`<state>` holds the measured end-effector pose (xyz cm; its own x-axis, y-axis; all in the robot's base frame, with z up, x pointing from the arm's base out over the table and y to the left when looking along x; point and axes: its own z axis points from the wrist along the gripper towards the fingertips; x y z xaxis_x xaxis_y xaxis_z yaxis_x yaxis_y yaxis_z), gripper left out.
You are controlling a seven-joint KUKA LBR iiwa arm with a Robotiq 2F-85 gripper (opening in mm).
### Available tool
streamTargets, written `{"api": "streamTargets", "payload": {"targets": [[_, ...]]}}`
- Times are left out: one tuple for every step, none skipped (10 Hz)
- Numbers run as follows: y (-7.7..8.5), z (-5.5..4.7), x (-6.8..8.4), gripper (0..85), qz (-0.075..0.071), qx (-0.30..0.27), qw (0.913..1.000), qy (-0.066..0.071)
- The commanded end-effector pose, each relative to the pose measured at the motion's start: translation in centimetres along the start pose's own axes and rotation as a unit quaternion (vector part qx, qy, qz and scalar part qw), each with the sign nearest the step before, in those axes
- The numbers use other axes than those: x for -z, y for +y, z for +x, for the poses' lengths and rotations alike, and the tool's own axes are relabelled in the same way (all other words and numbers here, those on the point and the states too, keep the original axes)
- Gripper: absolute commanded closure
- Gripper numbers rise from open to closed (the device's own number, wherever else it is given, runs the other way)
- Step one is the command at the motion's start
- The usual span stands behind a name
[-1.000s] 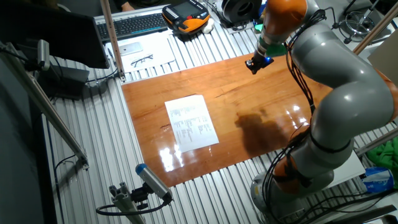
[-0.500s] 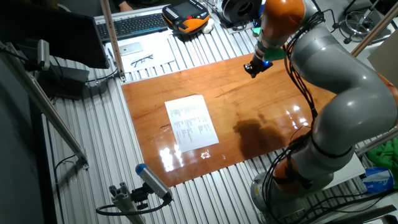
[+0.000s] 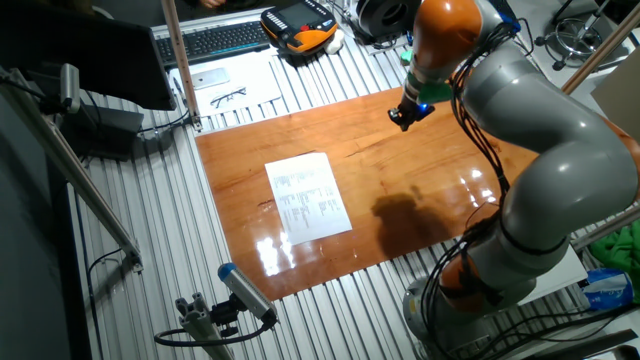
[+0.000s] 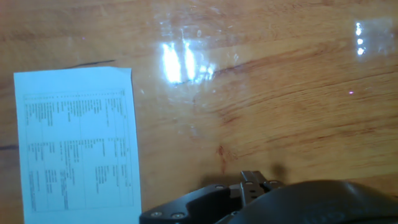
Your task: Flip over and spread out the paper that is laid flat on the table
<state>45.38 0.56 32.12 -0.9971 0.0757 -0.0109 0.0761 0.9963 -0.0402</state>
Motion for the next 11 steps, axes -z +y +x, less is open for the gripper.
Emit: {"api": "streamTargets", "payload": {"targets": [[0.1,0.2,-0.5,85.0,-0.001,0.001,1.0000,-0.004],[0.1,0.3,-1.1,85.0,-0.003,0.001,1.0000,-0.008],[0.2,0.5,-1.4,85.0,-0.004,0.001,0.9999,-0.009],[0.5,0.7,-1.6,85.0,-0.005,0.001,0.9999,-0.011],[0.6,0.8,-1.6,85.0,-0.005,0.005,0.9999,-0.013],[0.6,0.8,-1.6,85.0,-0.005,0.007,0.9999,-0.011],[0.6,0.8,-1.6,85.0,-0.005,0.007,0.9999,-0.011],[0.6,0.8,-1.6,85.0,-0.005,0.005,0.9999,-0.011],[0.6,0.7,-1.7,85.0,-0.005,0.004,0.9999,-0.013],[0.6,0.7,-1.7,85.0,-0.005,0.004,0.9999,-0.014],[0.6,0.7,-1.7,85.0,-0.003,0.004,0.9999,-0.014]]}}
